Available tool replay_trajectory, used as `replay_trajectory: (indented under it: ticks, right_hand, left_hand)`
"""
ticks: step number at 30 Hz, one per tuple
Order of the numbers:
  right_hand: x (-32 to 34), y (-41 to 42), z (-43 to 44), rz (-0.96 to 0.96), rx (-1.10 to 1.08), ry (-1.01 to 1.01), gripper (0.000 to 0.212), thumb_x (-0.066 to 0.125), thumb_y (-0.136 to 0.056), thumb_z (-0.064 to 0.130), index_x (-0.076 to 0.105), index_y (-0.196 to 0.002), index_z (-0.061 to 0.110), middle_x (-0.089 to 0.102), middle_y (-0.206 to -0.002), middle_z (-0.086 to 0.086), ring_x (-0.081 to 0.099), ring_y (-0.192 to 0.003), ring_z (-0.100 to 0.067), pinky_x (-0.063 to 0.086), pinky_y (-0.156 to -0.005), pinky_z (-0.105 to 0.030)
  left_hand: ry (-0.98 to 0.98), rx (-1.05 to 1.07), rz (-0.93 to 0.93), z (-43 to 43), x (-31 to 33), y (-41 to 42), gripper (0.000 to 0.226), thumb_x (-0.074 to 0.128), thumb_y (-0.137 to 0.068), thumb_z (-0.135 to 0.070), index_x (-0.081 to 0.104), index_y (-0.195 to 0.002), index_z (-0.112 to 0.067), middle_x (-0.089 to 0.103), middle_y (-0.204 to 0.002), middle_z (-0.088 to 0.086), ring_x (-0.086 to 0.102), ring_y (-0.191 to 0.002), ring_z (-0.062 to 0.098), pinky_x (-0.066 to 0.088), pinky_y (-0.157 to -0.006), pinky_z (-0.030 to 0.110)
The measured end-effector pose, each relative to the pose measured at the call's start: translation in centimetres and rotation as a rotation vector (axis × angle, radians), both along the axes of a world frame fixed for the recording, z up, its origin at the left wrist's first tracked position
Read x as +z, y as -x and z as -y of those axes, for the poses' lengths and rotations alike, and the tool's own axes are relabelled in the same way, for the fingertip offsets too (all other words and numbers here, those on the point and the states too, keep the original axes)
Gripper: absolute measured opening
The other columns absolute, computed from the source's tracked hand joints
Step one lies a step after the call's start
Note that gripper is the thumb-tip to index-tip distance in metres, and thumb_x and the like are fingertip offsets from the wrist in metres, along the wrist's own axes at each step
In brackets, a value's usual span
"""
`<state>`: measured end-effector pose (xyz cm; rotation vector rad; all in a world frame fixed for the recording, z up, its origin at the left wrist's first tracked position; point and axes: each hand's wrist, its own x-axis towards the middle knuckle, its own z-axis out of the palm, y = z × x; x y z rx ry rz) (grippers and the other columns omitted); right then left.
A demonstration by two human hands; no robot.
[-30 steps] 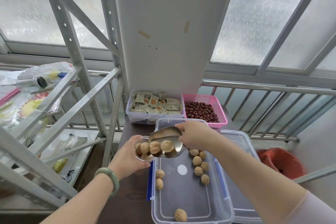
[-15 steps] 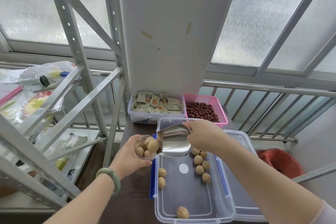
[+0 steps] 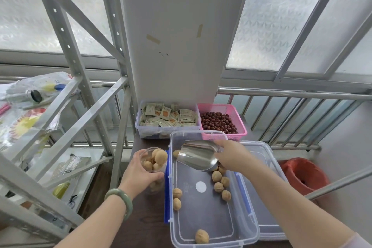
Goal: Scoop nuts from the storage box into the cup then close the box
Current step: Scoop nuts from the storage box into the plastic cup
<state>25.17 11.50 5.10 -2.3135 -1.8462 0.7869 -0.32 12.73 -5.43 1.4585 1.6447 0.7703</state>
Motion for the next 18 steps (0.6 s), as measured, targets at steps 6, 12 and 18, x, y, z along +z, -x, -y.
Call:
replay_trajectory:
  ticks: [6, 12, 18]
  right_hand:
    - [-7.0, -1.7, 1.1, -0.489, -0.395, 0.140, 0.040, 0.035, -0.081, 0.007, 0.059, -0.113, 0.013, 0.054, -0.066, -0.010, 0.046, -0.048, -0.019, 0.040, -0.048, -0.029]
    - [-10.6, -0.4, 2.7, -0.674, -0.523, 0.162, 0.021, 0.039, -0.093, 0.008, 0.055, -0.104, 0.018, 0.053, -0.065, -0.006, 0.047, -0.049, -0.012, 0.040, -0.042, -0.018]
    - [-13.7, 0.4, 3.0, -0.680, -0.558, 0.238, 0.057, 0.041, -0.093, 0.000, 0.036, -0.143, 0.026, 0.062, -0.107, -0.012, 0.057, -0.072, -0.018, 0.048, -0.059, -0.027]
  left_hand:
    - [0.013, 0.073, 0.021, -0.9, -0.8, -0.6, 0.094, 0.091, -0.054, -0.018, 0.040, -0.132, -0.016, 0.050, -0.134, 0.002, 0.049, -0.119, 0.018, 0.038, -0.101, 0.032]
    - [0.050, 0.079, 0.010, -1.7, -1.1, -1.0, 0.093, 0.091, -0.057, -0.018, 0.038, -0.134, -0.014, 0.049, -0.136, 0.007, 0.048, -0.124, 0.024, 0.038, -0.104, 0.036]
    - [0.126, 0.091, 0.034, -1.7, -1.2, -0.9, 0.098, 0.090, -0.059, -0.019, 0.031, -0.138, -0.018, 0.045, -0.141, 0.007, 0.045, -0.127, 0.025, 0.036, -0.106, 0.039]
